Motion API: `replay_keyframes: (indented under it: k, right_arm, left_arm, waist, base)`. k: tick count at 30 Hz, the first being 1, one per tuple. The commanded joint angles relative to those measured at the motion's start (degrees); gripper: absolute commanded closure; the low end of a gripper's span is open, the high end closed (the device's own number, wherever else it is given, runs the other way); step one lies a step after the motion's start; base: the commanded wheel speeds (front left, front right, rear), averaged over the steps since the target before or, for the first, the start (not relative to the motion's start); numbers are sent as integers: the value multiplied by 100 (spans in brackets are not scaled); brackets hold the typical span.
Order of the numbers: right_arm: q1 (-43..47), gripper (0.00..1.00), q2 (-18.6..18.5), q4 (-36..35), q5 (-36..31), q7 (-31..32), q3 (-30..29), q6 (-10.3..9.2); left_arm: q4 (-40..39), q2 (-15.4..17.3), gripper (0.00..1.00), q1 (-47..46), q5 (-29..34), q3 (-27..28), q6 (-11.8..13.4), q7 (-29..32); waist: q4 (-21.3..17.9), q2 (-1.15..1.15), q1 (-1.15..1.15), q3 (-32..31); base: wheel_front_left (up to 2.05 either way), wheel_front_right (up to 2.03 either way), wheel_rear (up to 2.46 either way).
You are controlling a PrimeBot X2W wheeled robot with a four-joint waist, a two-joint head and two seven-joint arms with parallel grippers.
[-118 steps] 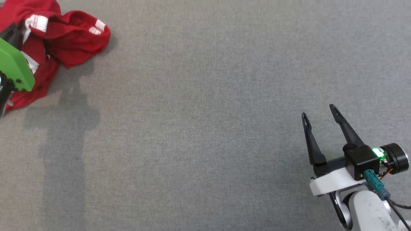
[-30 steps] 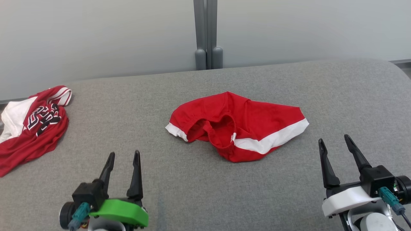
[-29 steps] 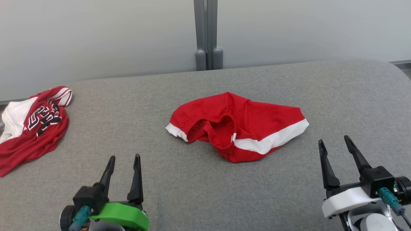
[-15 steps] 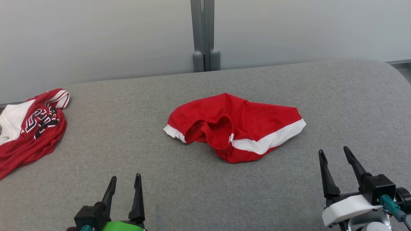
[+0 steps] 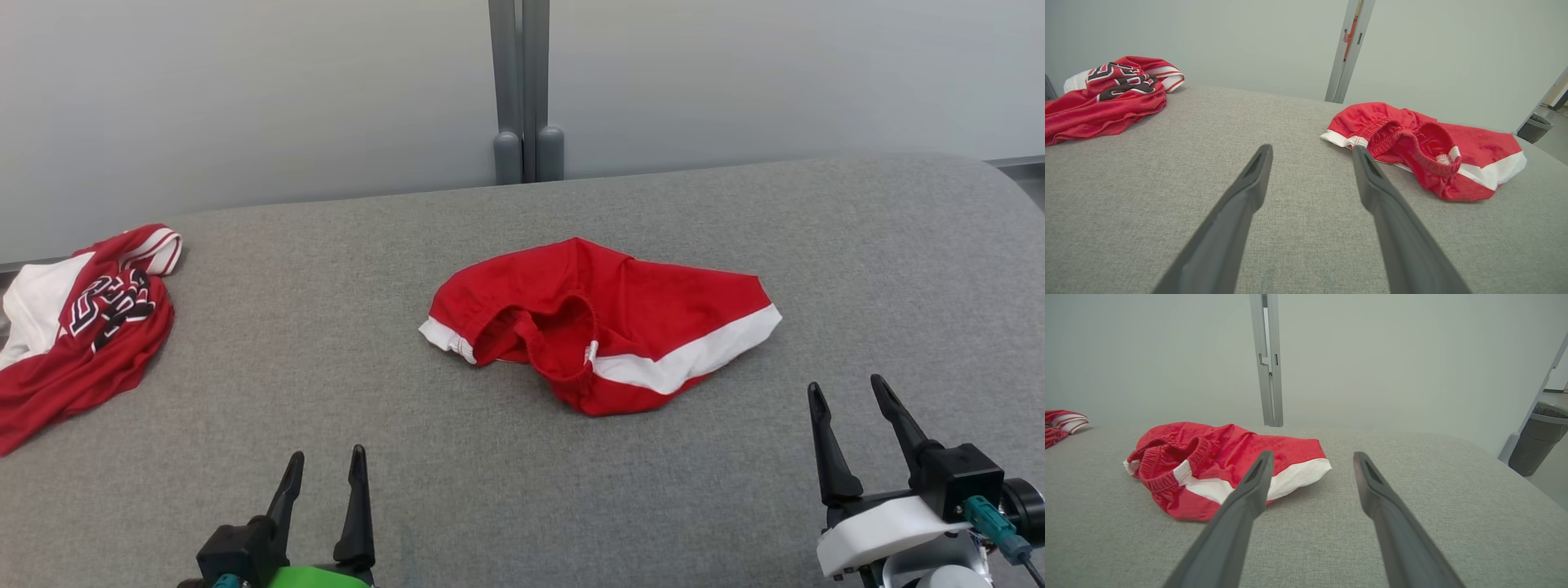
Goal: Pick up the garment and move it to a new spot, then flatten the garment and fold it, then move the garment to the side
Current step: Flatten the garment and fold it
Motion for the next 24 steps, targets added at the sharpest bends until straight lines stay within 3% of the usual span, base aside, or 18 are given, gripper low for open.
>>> replay_keyframes:
  k: [1,17,24]
  right_arm:
    - [-28,0,-21,17,31,-2,3,-8]
    - [-38,0,-21,8,71,-2,14,-8]
    - [-65,0,-21,-5,54,-2,-49,-8]
  left_arm:
    - [14,2,0,-35,-41,-3,12,-5]
    - [1,2,0,-100,-23,-65,3,-5]
    - [55,2,0,-414,106,-457,-92,-5]
  waist:
    - [5,0,0,0]
    - [37,0,0,15]
    - [58,0,0,105]
  base:
    - [0,0,0]
    - [0,0,0]
    - [0,0,0]
